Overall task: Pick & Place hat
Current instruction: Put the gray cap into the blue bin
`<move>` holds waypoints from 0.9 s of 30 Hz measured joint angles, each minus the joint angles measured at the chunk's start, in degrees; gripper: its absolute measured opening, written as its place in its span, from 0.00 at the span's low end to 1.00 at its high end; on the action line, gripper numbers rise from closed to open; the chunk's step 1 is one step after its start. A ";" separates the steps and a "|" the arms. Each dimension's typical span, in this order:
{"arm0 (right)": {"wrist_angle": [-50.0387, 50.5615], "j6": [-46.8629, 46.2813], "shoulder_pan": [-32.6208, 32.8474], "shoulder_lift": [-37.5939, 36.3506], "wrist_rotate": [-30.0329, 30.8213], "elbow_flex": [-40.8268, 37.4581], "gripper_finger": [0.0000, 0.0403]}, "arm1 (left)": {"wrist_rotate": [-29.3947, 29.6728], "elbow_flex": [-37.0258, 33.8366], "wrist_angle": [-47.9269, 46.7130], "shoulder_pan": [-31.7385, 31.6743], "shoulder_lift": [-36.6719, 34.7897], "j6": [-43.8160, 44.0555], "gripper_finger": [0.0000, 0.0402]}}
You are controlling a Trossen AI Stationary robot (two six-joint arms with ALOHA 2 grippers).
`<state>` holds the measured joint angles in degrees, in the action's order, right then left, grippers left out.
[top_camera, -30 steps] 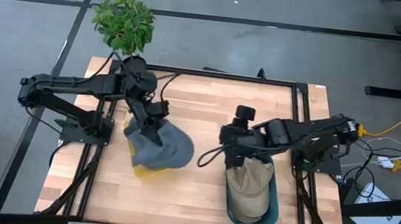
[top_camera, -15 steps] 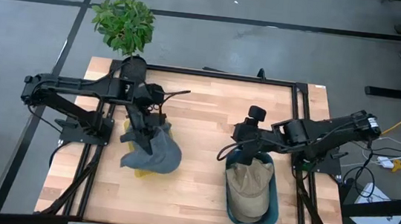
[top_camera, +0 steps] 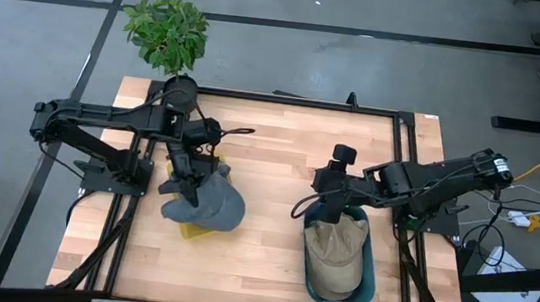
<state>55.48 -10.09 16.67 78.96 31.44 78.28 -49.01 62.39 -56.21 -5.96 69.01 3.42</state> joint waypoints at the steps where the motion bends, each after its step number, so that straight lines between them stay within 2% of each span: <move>1: -0.02 -0.02 0.00 0.00 0.04 0.00 0.46 | 0.01 0.00 -0.07 -0.25 0.00 -0.56 0.01; 10: -0.61 -0.08 -0.02 0.00 1.51 0.00 0.46 | 3.25 0.00 -1.55 -3.47 0.00 -3.22 0.01; 20: -0.59 -0.20 -0.02 0.00 1.53 0.00 0.46 | 3.33 0.00 -2.06 -6.24 -0.78 -5.28 0.01; 27: -0.59 -0.20 -0.03 0.00 1.55 0.02 0.46 | 2.80 0.00 -2.22 -7.77 -4.18 -4.65 0.01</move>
<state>54.89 -10.28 16.63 78.96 32.99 78.30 -46.21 62.39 -58.43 -13.73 64.83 -1.23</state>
